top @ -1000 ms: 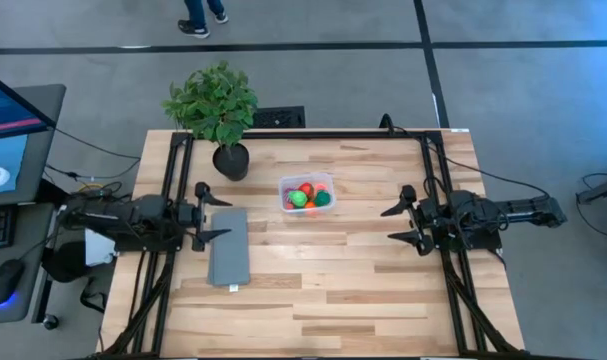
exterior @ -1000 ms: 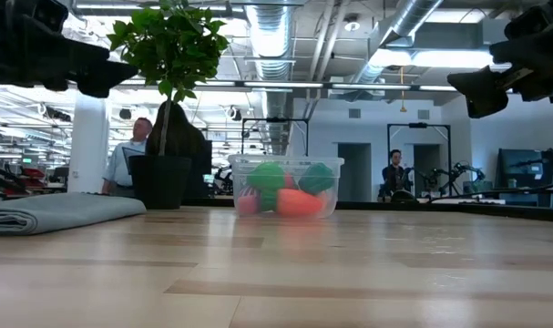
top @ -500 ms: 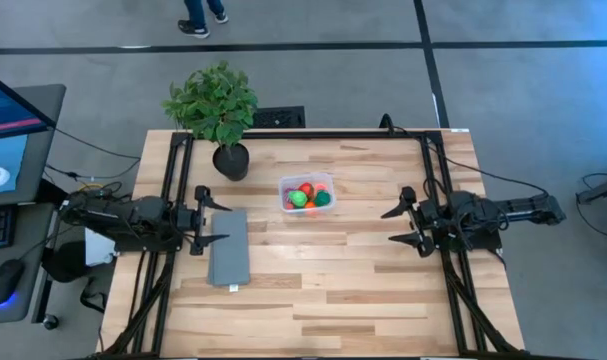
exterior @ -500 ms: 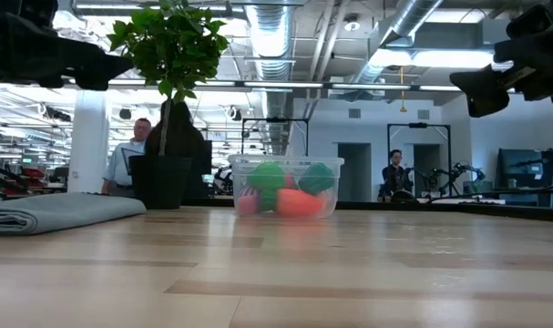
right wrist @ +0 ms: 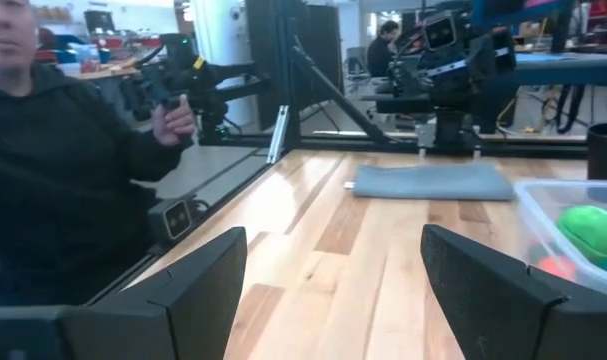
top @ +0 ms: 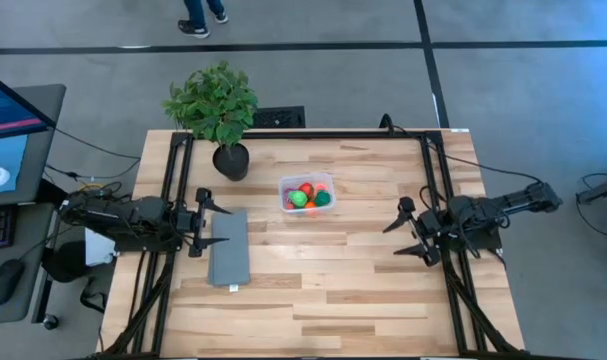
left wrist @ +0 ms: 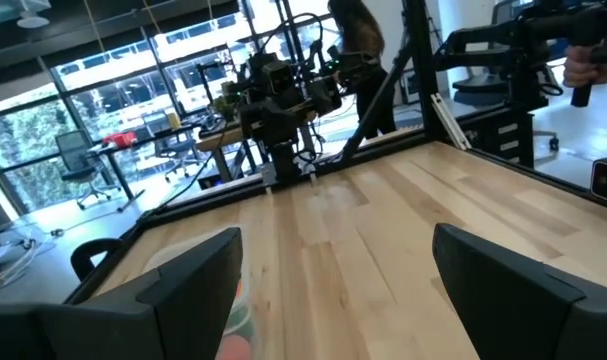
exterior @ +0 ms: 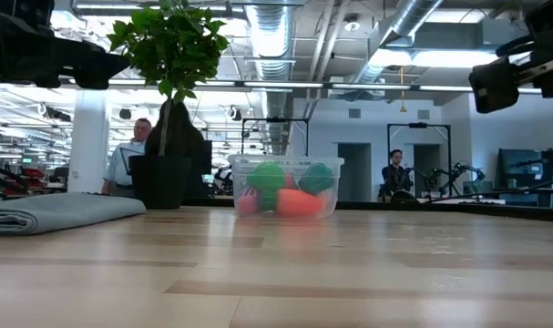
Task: Pick and placing Produce into tupperware
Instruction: Return to Home Position
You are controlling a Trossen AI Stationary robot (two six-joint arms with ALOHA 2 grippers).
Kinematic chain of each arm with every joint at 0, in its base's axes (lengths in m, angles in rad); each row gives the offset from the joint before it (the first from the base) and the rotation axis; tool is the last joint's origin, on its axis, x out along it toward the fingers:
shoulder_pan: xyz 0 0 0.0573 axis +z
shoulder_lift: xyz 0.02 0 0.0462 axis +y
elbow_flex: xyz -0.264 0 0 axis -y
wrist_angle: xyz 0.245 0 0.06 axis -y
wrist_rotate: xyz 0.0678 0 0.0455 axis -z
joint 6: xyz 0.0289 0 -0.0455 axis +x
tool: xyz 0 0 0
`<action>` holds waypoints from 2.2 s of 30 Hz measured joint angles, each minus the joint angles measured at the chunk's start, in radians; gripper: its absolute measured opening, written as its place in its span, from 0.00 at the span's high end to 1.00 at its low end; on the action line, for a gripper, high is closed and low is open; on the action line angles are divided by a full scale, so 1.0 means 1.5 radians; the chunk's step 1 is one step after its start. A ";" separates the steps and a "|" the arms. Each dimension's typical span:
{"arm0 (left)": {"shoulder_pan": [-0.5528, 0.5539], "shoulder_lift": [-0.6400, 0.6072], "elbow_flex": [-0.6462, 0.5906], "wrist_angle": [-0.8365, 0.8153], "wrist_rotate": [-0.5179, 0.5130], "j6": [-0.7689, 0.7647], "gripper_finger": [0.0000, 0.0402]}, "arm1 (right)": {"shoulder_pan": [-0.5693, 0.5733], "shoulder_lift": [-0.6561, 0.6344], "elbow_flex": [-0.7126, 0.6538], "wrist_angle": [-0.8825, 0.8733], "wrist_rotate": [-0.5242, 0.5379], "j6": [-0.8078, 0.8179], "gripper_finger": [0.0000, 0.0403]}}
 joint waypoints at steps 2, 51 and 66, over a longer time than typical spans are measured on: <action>0.000 0.000 0.000 0.000 0.000 0.000 0.20 | 0.004 0.001 0.000 0.000 0.000 0.006 0.20; 0.000 0.000 -0.001 -0.003 0.012 -0.020 0.20 | -0.234 0.052 0.000 -0.003 0.014 -0.035 0.20; 0.000 0.000 -0.001 -0.007 0.036 -0.021 0.20 | -0.209 0.020 0.000 -0.008 0.054 -0.058 0.20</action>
